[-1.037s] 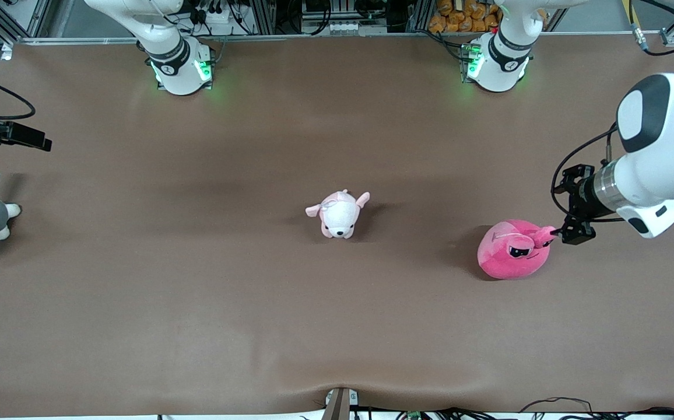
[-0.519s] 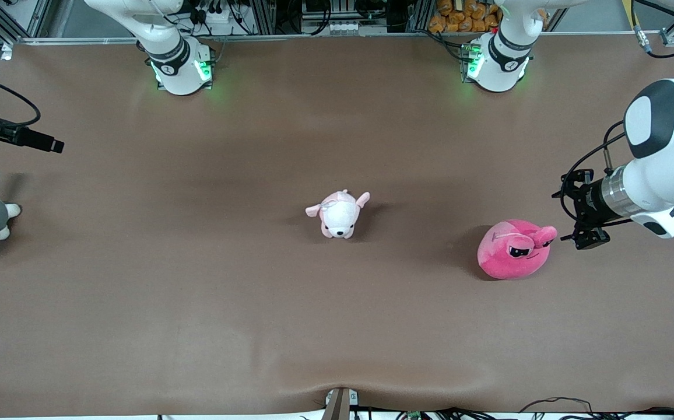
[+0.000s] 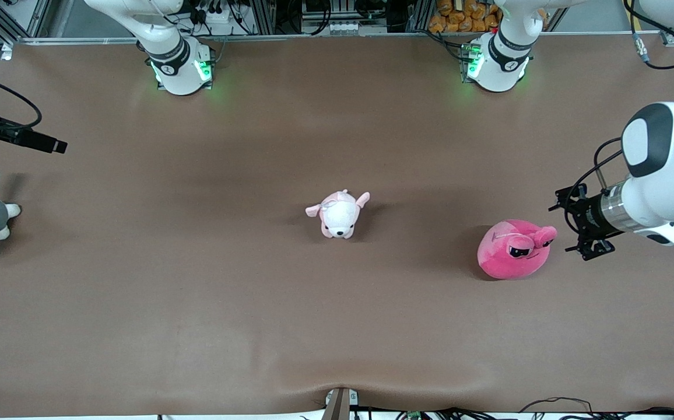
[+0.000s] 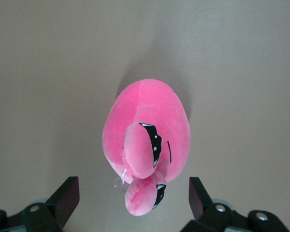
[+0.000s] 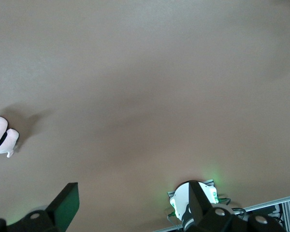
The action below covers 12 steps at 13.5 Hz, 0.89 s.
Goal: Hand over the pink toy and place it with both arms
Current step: 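Close the left gripper on the pink plush toy's ears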
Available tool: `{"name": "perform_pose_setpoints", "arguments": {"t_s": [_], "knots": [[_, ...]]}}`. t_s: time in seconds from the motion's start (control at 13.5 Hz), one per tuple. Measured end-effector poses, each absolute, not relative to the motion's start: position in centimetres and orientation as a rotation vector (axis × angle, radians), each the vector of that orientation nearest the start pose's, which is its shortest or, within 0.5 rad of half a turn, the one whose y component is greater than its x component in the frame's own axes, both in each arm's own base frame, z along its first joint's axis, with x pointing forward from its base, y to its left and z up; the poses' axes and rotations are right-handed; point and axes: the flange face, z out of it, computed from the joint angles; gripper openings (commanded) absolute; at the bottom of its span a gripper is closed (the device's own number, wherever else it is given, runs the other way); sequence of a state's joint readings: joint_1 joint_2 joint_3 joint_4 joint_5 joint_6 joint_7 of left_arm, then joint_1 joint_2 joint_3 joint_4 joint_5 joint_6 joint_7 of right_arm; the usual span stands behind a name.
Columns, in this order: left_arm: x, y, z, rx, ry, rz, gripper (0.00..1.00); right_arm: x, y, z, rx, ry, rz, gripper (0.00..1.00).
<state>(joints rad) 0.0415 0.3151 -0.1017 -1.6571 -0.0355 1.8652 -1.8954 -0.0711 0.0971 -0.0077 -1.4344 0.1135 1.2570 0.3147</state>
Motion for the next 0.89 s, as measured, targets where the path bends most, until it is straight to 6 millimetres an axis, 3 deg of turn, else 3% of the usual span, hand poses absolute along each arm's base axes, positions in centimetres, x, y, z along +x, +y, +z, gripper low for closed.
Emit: {"name": "perform_pose_setpoints", "arguments": {"t_s": [0.59,0.89], "knots": [[63.6,-3.9,36.7,1.916,2.579,-0.217,1.0,54.8,-2.8,61.1,-2.978,0.563,0.437,1.0],[63.4,-3.9,35.4,1.911,2.576,-0.211,1.0,54.8,-2.8,61.0,-2.978,0.563,0.441,1.0]]}}
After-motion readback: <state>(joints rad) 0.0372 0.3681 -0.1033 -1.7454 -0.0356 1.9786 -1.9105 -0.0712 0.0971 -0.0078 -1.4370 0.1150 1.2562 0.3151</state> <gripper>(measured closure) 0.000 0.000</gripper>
